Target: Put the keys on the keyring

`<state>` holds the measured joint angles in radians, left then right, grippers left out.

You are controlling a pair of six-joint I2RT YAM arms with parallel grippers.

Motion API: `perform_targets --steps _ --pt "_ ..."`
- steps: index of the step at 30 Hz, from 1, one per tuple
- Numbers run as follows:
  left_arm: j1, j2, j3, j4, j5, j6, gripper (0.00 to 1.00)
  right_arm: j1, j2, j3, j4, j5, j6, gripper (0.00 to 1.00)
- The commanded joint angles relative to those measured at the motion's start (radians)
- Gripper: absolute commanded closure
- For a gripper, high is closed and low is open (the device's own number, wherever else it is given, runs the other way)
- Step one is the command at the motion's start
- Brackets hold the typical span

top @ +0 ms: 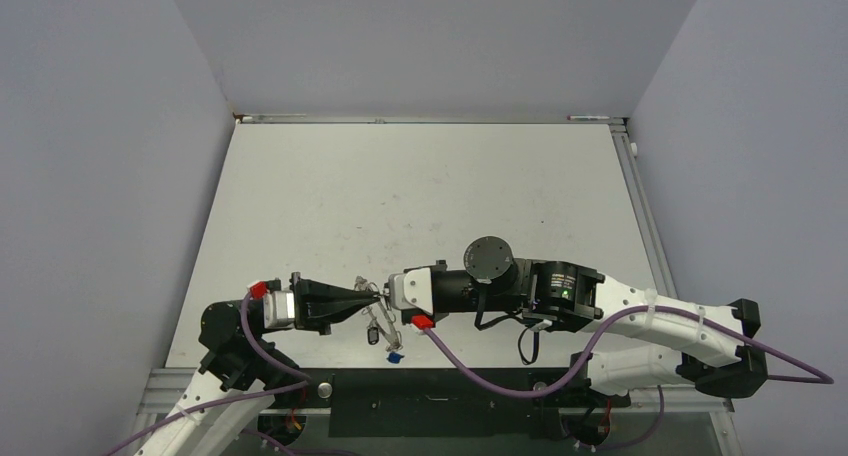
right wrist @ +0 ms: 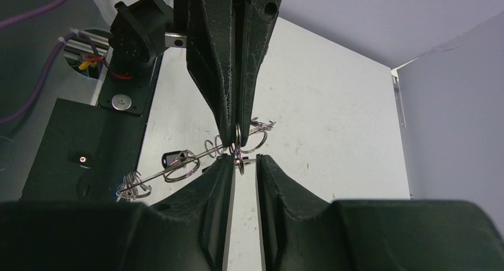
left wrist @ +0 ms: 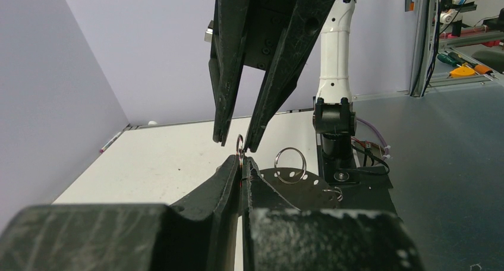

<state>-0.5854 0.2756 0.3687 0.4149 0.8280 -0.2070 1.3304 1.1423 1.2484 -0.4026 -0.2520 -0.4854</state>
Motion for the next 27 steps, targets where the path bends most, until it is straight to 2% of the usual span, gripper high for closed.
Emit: perform_targets --steps 1,8,27 --pt "0.007 -0.005 0.013 0.07 0.004 -0.014 1.0 0.0 0.009 0.018 0.045 -0.025 -0.007 0.82" --pt "0.007 -0.01 0.013 0.07 0.002 -0.014 1.0 -0.007 0.013 0.019 0.043 -0.037 -0.007 0.94" --pt "0.015 -0.032 0.011 0.068 -0.027 -0.012 1.0 -0.028 0.002 -0.021 0.053 -0.046 0.012 0.95"
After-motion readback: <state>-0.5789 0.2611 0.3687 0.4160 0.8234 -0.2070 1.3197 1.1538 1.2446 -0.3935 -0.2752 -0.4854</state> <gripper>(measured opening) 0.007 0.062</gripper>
